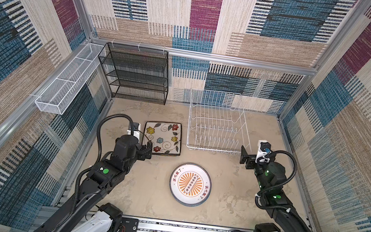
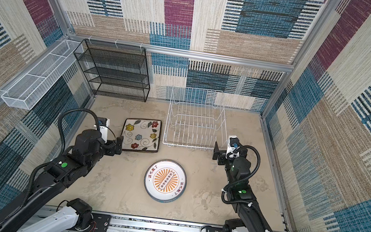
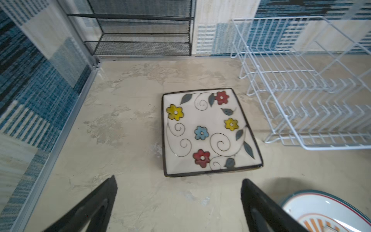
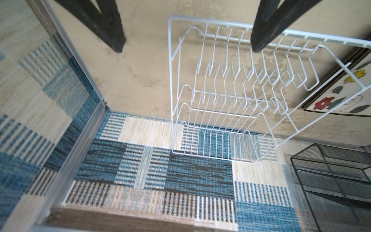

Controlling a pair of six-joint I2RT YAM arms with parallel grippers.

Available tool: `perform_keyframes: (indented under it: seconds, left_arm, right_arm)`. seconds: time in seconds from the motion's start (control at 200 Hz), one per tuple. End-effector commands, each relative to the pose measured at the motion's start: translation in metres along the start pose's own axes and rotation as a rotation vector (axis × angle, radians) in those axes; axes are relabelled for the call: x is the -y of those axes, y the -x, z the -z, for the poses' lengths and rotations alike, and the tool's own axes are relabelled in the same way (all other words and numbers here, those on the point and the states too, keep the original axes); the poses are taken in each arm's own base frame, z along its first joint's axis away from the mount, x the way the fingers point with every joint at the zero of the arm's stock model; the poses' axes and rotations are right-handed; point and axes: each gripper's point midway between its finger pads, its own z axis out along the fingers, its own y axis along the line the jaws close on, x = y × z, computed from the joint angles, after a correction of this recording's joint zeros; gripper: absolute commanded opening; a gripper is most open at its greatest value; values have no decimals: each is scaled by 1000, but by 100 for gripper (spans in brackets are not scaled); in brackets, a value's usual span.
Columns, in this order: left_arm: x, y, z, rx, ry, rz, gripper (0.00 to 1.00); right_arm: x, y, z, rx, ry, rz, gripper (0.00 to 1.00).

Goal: Unload the plates from the dish rack
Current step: Place the plate among the plates.

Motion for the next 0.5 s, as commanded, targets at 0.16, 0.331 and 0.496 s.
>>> perform_keyframes:
  seconds: [0.16, 0.331, 0.496]
  left_arm:
    - [-55, -6, -18, 236, 319, 29, 99]
    - [-74, -38, -40, 180, 424, 11, 99]
    - [-89, -59, -55, 198, 458, 62, 99]
  right_arm:
    - [45, -18, 15, 149, -213, -189, 100]
    - [47, -33, 10, 148, -211, -197, 100]
    - [48, -45, 2, 136, -223, -170, 100]
